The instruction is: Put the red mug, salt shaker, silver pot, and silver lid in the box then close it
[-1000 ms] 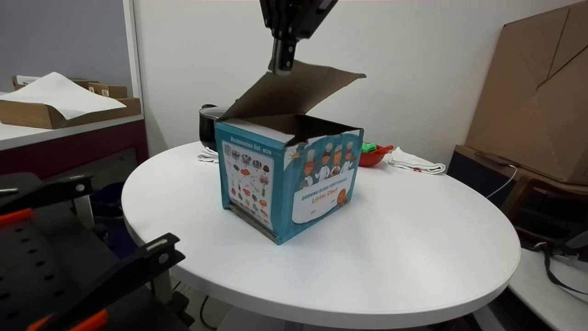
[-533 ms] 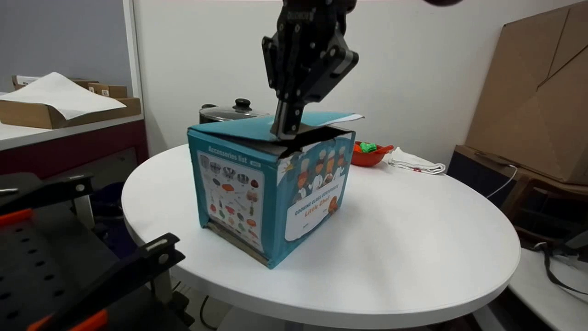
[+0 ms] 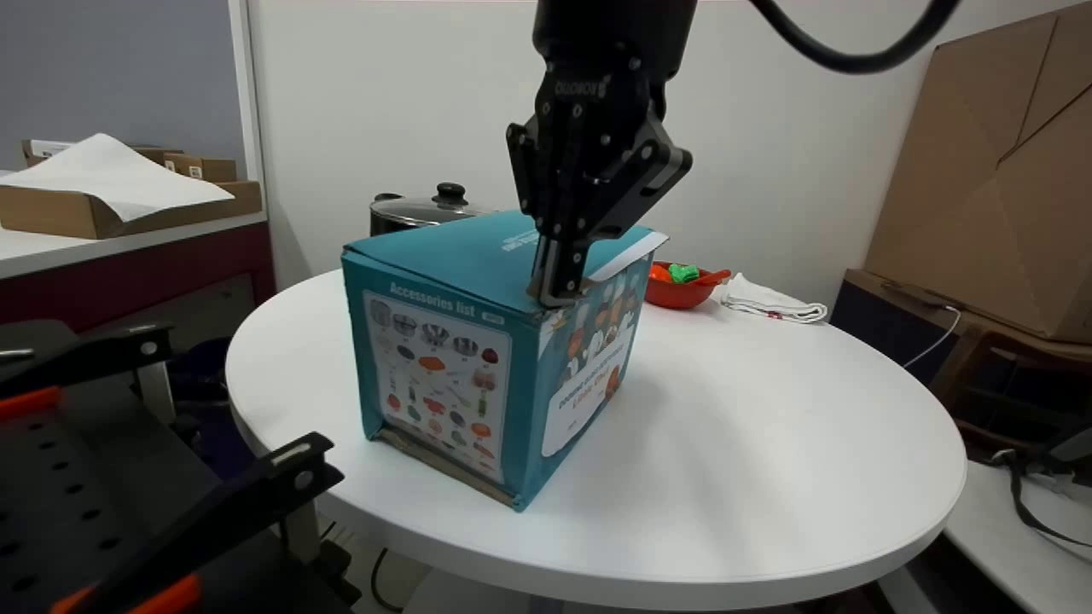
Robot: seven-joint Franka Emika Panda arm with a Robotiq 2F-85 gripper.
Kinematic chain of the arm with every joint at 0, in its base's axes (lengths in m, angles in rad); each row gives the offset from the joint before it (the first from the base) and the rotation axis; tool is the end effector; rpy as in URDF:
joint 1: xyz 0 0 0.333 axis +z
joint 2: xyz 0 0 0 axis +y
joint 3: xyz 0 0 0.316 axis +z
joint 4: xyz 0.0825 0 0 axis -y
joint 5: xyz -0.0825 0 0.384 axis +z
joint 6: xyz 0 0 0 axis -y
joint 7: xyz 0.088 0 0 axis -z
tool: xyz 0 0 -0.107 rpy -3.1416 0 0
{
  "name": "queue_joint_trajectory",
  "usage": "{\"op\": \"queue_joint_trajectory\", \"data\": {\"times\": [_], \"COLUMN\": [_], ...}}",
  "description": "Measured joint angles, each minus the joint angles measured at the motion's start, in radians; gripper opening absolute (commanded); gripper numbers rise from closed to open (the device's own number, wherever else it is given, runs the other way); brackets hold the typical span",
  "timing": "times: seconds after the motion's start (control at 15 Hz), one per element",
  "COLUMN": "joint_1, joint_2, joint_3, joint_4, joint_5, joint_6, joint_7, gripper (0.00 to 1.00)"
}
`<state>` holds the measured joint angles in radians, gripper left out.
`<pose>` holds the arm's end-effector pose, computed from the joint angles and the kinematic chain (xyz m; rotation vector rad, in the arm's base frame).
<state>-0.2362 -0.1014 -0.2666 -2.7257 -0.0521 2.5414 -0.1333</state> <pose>0.3436 -0.1850 0.2475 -3.0726 0.5002 0.1274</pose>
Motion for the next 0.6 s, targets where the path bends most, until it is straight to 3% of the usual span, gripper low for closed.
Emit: {"op": "queue_joint_trajectory", "data": {"times": [0.6], "joint_1": [0.009], "joint_2": [0.024], "joint_3": [0.048], "joint_4": [0.034], "joint_5": [-0.035], "joint_6": [-0.003], "joint_7": [0.001], "gripper": [0.99]}}
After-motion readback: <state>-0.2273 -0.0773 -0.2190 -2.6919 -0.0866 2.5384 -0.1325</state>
